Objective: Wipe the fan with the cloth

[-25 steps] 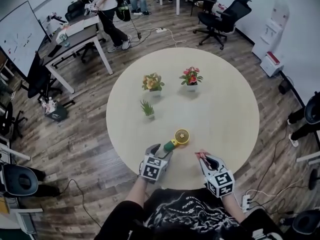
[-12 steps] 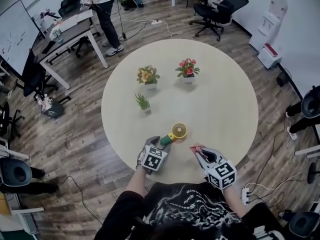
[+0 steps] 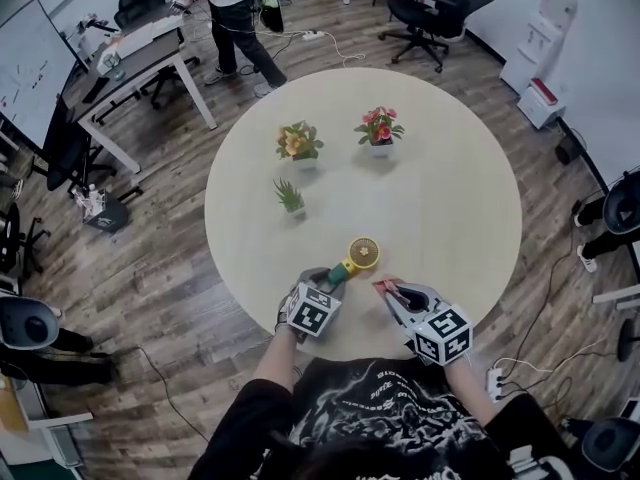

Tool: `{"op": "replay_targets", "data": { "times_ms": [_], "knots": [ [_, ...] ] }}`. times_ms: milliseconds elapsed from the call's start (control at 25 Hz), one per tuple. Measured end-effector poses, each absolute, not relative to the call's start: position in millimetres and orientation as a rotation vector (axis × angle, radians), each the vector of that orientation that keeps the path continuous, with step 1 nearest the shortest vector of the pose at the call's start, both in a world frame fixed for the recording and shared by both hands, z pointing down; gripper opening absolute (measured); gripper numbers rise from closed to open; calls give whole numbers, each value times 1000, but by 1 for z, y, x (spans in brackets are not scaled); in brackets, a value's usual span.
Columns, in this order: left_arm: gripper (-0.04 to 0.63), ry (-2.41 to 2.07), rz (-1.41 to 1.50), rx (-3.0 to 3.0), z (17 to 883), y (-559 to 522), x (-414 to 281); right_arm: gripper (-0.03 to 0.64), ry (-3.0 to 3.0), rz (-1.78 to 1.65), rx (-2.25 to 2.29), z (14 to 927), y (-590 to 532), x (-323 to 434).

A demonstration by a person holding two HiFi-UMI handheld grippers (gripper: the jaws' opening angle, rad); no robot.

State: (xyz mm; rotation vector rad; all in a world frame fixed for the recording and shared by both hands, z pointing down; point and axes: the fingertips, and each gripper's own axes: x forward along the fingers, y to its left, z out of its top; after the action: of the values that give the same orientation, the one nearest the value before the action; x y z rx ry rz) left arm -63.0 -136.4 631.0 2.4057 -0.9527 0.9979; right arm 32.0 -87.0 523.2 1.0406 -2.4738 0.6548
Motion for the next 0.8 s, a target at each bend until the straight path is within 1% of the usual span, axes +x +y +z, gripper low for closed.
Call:
{"op": "replay_targets", "data": {
  "times_ms": [160,440,680,800],
  "knots": [
    [183,-903,1020,2434,628,-124,-58,57,-2524,718,960,522,-90,11],
    [183,-874,1004,2441,629,-111,-53,57,-2559,767,760,536,-105,-50],
    [183,-885,1013,2449,631,-110,-54,54,-2418,827,655,578,-107,-72],
    [183,-886,1012,2457,630,-111,-53,54,-2369,938,644,593,-114,-74]
  ]
}}
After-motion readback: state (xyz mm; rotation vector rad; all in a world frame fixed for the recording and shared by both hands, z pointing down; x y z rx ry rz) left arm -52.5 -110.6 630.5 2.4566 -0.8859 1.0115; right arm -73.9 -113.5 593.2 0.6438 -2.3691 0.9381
